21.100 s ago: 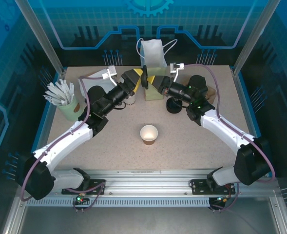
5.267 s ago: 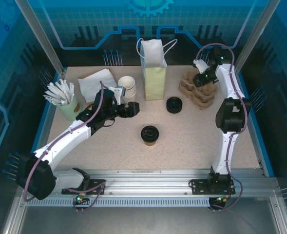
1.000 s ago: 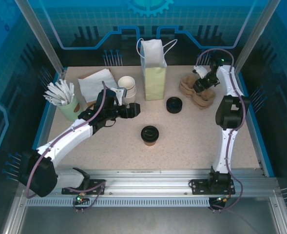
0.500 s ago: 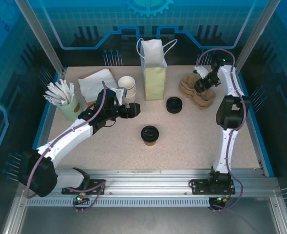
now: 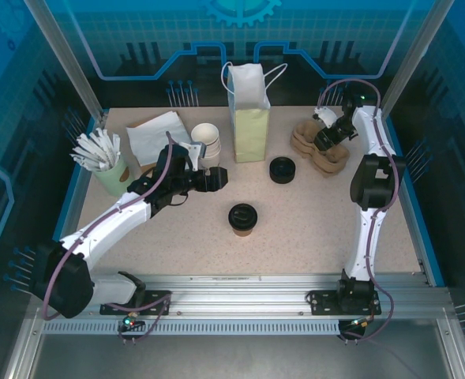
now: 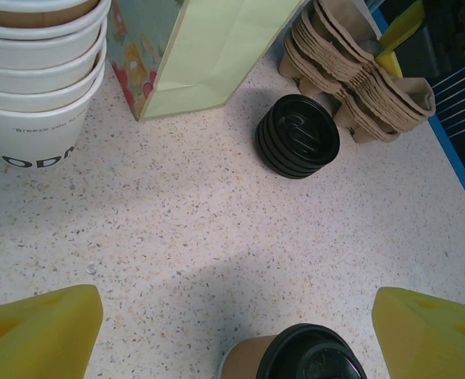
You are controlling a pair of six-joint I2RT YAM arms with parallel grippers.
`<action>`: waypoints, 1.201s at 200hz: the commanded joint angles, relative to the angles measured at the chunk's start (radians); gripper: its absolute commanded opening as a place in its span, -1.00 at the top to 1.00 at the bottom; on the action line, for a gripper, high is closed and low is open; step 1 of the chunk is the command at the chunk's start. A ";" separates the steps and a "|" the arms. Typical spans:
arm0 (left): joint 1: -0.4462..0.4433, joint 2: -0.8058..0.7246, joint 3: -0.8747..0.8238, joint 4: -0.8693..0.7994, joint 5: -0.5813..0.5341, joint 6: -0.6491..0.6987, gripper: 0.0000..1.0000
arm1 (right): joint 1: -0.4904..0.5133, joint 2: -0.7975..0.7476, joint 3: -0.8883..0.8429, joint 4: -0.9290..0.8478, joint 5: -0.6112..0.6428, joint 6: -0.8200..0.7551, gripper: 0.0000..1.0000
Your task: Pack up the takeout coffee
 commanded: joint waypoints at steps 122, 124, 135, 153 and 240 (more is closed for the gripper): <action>0.007 -0.002 -0.017 0.030 0.025 -0.015 -0.80 | 0.011 -0.040 -0.039 0.001 -0.003 0.002 0.28; 0.006 -0.002 -0.018 0.031 0.025 -0.015 -0.79 | 0.011 -0.043 -0.039 0.002 -0.002 0.003 0.28; 0.006 -0.003 -0.018 0.032 0.026 -0.015 -0.80 | 0.014 -0.057 -0.038 0.003 -0.001 0.007 0.30; 0.006 -0.006 -0.020 0.031 0.026 -0.015 -0.80 | 0.016 -0.077 -0.035 0.005 0.001 0.013 0.33; 0.006 -0.024 -0.029 0.032 0.028 -0.018 -0.79 | 0.034 -0.163 -0.038 0.005 0.015 0.088 0.35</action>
